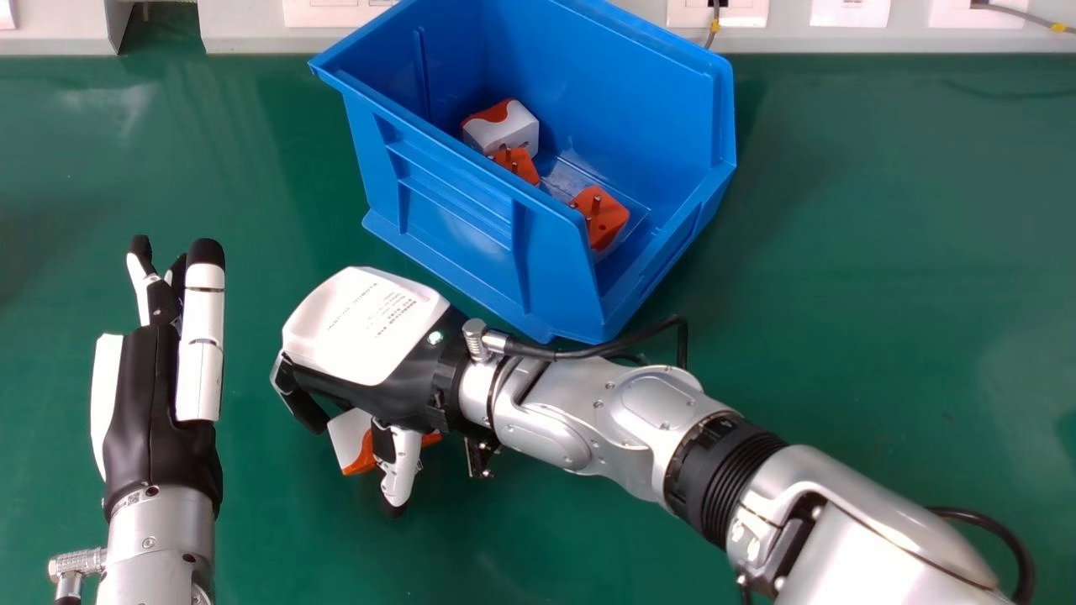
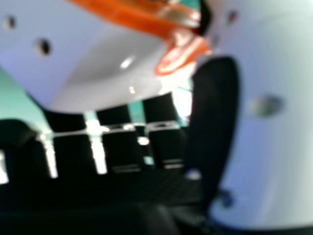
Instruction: Pick all objects and put in blue box
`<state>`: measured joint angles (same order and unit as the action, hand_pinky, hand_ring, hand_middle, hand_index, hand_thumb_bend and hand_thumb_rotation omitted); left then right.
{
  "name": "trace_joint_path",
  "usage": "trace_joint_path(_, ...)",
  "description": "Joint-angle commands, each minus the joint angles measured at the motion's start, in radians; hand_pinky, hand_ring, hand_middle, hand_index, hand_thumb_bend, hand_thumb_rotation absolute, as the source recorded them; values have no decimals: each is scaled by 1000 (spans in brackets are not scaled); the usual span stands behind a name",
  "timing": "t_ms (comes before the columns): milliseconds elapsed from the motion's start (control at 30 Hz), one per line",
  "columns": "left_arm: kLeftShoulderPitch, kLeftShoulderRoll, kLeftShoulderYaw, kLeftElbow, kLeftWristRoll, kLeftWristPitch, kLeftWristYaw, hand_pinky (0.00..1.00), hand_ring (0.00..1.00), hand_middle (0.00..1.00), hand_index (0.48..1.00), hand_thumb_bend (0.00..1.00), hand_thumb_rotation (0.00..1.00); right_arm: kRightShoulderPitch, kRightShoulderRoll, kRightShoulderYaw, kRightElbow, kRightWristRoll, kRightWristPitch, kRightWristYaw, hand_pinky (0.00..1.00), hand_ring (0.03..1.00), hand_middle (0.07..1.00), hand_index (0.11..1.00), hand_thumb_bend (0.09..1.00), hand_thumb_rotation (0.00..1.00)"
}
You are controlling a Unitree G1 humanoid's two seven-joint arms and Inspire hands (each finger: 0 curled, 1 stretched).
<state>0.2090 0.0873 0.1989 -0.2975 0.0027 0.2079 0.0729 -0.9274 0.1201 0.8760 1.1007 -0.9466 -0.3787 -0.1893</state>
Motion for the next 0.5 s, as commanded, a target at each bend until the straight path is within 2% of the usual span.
trace_joint_path(0, -16, 2, -6, -11, 14, -10, 6, 1000, 1000, 984, 993, 468, 1000, -5, 10, -11, -12, 13, 6, -4, 22, 61, 130, 486, 513, 119)
trace_joint_path(167, -17, 0, -9, -16, 17, -6, 9, 1000, 1000, 984, 991, 467, 1000, -10, 8, -13, -13, 13, 9, 3, 22, 62, 131, 487, 512, 118)
trace_joint_path(467, -19, -1, -10, -15, 14, -7, 8, 1000, 1000, 984, 990, 465, 1000, -39, 3, 10, -9, -16, 26, -5, 27, 67, 142, 479, 509, 119)
